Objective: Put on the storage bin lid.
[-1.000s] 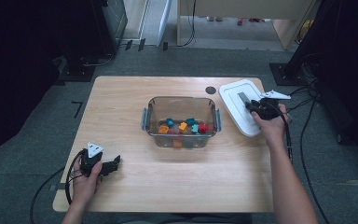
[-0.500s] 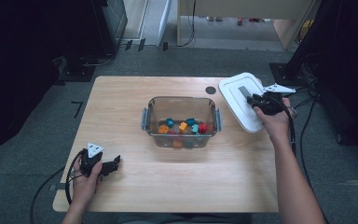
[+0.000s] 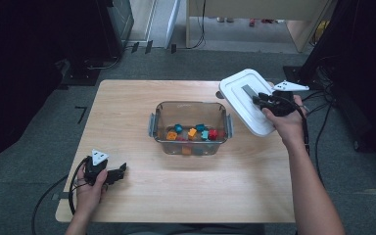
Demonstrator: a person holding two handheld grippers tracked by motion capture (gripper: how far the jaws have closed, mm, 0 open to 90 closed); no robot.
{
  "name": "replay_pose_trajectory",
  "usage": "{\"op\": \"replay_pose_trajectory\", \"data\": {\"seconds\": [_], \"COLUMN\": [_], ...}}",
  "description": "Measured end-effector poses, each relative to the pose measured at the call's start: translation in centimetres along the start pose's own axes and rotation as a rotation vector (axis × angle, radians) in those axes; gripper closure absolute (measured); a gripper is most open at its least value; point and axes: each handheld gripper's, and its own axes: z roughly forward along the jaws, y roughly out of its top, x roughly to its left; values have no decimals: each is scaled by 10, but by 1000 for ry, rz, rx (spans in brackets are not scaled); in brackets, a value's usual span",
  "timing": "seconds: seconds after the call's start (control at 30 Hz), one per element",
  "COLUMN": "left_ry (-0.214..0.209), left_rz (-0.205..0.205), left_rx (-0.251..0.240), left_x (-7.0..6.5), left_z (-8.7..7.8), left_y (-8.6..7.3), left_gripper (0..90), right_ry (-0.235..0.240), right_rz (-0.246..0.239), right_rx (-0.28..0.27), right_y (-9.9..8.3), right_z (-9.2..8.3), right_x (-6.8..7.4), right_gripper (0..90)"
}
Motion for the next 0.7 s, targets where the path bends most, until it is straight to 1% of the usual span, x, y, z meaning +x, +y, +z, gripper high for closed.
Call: {"op": "replay_pose_trajectory", "data": {"seconds": [0.23, 0.43, 0.7], "left_ry": [0, 0, 0], "left_rz": [0, 0, -1], "left_rx": [0, 0, -1], "left_x": [0, 0, 0], "left_z": [0, 0, 0], "left_y": [0, 0, 0], "left_gripper": [128, 128, 128], "right_ry": [69, 113, 176], "right_rz": [-40, -94, -139], "right_rx": [-15, -23, -38], "right_y": [14, 23, 32], "right_z": [-2, -2, -2], "right_x": [19, 35, 50], "right_gripper": [682, 682, 682]}}
